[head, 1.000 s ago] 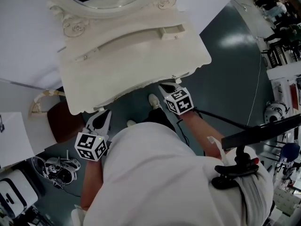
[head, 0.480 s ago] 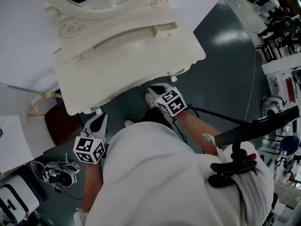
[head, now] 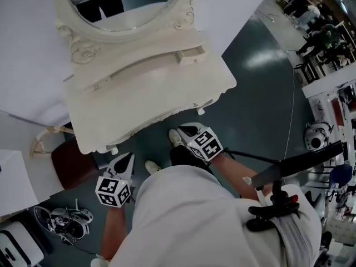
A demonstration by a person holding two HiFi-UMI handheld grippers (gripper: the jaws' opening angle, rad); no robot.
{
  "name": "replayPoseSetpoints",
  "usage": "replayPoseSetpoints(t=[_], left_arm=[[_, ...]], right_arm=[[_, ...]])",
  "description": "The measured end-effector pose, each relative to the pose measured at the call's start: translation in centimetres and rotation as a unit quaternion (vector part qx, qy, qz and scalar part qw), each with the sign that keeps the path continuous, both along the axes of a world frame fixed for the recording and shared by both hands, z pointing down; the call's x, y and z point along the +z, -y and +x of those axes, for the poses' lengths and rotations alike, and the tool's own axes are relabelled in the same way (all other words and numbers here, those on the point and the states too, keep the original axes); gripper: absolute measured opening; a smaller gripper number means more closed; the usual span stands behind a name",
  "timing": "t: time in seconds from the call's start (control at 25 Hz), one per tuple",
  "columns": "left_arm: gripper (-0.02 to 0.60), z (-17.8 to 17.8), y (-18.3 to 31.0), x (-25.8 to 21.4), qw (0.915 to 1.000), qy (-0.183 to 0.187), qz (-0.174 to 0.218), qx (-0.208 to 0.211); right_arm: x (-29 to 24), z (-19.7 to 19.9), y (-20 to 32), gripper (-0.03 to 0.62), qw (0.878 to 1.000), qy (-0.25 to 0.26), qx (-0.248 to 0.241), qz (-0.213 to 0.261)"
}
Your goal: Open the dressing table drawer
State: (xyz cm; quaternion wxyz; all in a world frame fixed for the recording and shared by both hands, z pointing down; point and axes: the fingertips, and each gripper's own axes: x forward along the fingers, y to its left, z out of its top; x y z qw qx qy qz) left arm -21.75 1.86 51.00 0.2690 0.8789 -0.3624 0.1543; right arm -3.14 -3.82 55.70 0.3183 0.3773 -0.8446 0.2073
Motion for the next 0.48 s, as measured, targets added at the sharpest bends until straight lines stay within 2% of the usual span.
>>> replayPoseSetpoints(t=[0.28,0.48], left_arm=[[0.003,2.6,0.2,-0.8,0.9998,0.009,0.015,0.004],[0.003,6.0,-2.6,-1.1,0.9996,0.025,0.010,-0.005]], right_arm=[[-1.5,2.7,-1.2,0.000,1.000,-0.005,-0.014,0.012],[-2.0,4.8,-2.7,0.000,0.999,0.010,-0.037,0.021]])
